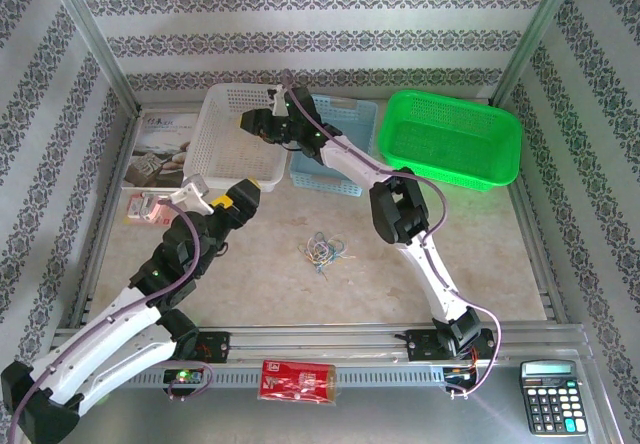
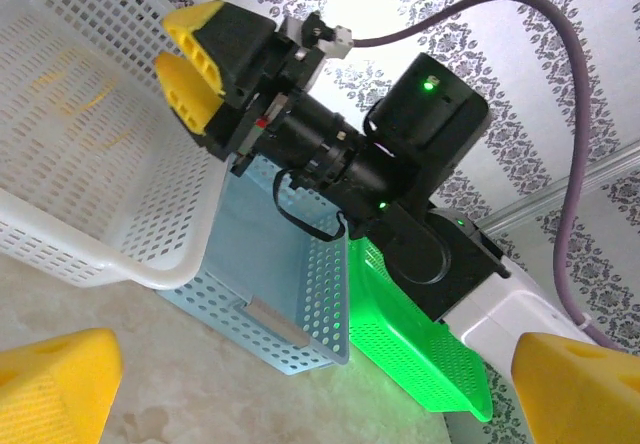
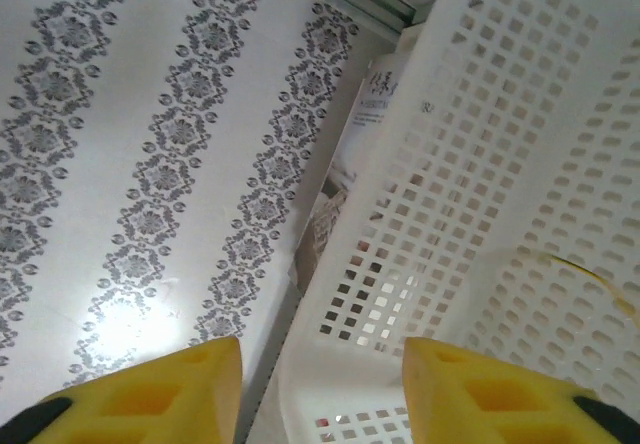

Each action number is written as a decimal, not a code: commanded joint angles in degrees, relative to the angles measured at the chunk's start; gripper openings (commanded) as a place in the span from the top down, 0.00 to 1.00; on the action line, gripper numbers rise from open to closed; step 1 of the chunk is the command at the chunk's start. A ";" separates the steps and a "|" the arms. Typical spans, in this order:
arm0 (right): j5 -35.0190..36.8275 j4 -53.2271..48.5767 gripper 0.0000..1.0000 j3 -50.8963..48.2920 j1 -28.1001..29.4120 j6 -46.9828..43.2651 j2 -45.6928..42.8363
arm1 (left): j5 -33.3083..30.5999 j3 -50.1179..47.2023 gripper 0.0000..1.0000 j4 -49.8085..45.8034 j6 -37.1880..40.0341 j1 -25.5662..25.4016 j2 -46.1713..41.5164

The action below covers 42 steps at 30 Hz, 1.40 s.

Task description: Untangle the cables

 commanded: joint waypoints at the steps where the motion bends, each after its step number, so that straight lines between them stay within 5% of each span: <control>1: -0.30 -3.54 0.49 5.39 -0.08 -1.45 -0.24 | -0.27 2.15 0.00 -2.27 -1.48 0.69 0.41; 11: -3.80 -1.53 0.48 -4.27 -1.34 -2.64 -10.56 | 1.99 0.24 0.00 -0.64 -1.41 0.68 -0.28; 24: -2.62 3.84 0.49 -48.48 -5.76 -9.21 -44.02 | 9.66 3.52 0.00 -7.19 5.90 0.81 2.55; 31: 3.09 -3.64 0.49 -70.13 -5.16 -19.63 -61.11 | 14.17 3.43 0.00 -7.21 6.09 0.77 6.95; 42: 17.32 -20.63 0.44 -82.34 3.30 -33.52 -70.98 | 12.98 -4.53 0.00 -4.88 -1.36 0.72 5.53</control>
